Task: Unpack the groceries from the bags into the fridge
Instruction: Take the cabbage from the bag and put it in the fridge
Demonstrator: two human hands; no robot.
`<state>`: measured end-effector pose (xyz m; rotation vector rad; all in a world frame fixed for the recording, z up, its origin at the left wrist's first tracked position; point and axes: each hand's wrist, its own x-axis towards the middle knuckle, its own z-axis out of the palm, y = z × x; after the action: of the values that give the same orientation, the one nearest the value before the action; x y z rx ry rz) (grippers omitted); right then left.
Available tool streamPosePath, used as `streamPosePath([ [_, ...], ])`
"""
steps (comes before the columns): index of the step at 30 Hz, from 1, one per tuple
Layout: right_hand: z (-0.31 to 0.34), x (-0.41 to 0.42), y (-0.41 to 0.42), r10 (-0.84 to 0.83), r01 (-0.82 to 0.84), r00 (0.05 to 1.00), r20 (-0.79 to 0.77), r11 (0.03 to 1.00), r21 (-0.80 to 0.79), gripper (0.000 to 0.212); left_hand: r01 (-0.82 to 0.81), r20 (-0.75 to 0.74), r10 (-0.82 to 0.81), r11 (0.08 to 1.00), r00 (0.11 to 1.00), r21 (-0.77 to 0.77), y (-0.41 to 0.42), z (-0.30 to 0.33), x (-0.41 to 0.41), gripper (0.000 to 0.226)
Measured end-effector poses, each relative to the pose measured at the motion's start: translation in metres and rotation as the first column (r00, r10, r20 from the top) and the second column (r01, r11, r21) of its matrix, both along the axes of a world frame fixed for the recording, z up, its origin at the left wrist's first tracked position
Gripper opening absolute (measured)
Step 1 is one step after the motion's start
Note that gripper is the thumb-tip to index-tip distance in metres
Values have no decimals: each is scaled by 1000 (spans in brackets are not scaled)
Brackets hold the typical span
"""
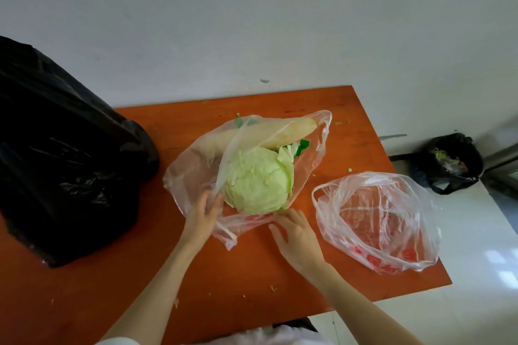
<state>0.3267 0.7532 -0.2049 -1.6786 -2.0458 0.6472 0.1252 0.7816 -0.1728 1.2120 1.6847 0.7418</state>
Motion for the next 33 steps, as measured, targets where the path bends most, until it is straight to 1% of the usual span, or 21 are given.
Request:
streamPosePath([
  [1,-1,-1,-2,33,-32,999,23,999,-20,42,-16,-30,17,1000,999,26,0,-3,2,37],
  [2,-3,-1,-3,61,-59,997,44,997,-41,44,-29,-65,30,999,997,29,1,-5,2,36],
  [5,-9,-5,-2,100,-95,987,122,994,-49,33,-66,-86,65,998,994,2,12,-15,-2,38],
  [8,-12,-7,4,160,-122,964,211,976,-183,39,-145,-144,140,989,980,-22,31,-17,-12,38],
  [10,-15,-5,5,185,-109,950,249,950,-291,42,-182,-188,186,983,964,41,45,-10,-16,36],
  [11,-17,-4,5,165,-88,962,218,942,-325,40,-171,-205,192,979,960,113,52,-6,-17,31],
  [12,-18,-3,5,113,-58,983,147,939,-338,35,-147,-238,191,971,952,190,60,-1,-18,26],
  [14,-16,0,4,-32,33,999,9,948,-315,24,-103,-312,204,945,928,310,76,5,-21,19],
  [15,-15,2,4,-100,88,995,-27,951,-298,22,-79,-351,207,935,913,345,84,5,-22,14],
  [17,-5,8,9,-240,201,965,-110,938,-284,21,1,-478,169,942,862,334,97,-2,-26,8],
  [18,3,10,14,-298,245,941,-160,927,-285,17,39,-539,133,955,832,294,100,-8,-28,10],
  [20,18,13,27,-382,314,891,-245,908,-276,14,76,-593,56,978,803,194,100,-22,-33,15],
  [22,30,15,41,-415,362,865,-281,905,-223,21,34,-600,15,997,800,69,94,-33,-33,15],
  [24,39,15,56,-409,359,858,-310,910,-206,31,18,-589,-70,995,805,-94,92,-38,-31,21],
  [26,41,14,68,-383,304,864,-328,915,-267,39,41,-556,-147,979,818,-199,92,-34,-29,28],
  [27,38,13,74,-381,274,857,-346,907,-321,41,40,-540,-145,979,829,-201,92,-30,-29,31],
  [28,36,12,78,-388,248,845,-369,894,-373,45,29,-530,-108,987,841,-155,91,-24,-28,33],
  [30,31,10,84,-402,195,812,-423,870,-452,55,-25,-470,19,1000,882,-6,83,-9,-21,32],
  [31,30,9,85,-406,162,790,-460,861,-482,55,-57,-397,80,996,914,70,77,1,-14,30],
  [32,30,8,84,-417,130,758,-502,851,-509,54,-64,-317,105,988,943,137,71,10,-6,30],
  [33,30,7,84,-431,101,725,-537,838,-536,54,-43,-250,87,983,964,177,65,18,4,33],
])
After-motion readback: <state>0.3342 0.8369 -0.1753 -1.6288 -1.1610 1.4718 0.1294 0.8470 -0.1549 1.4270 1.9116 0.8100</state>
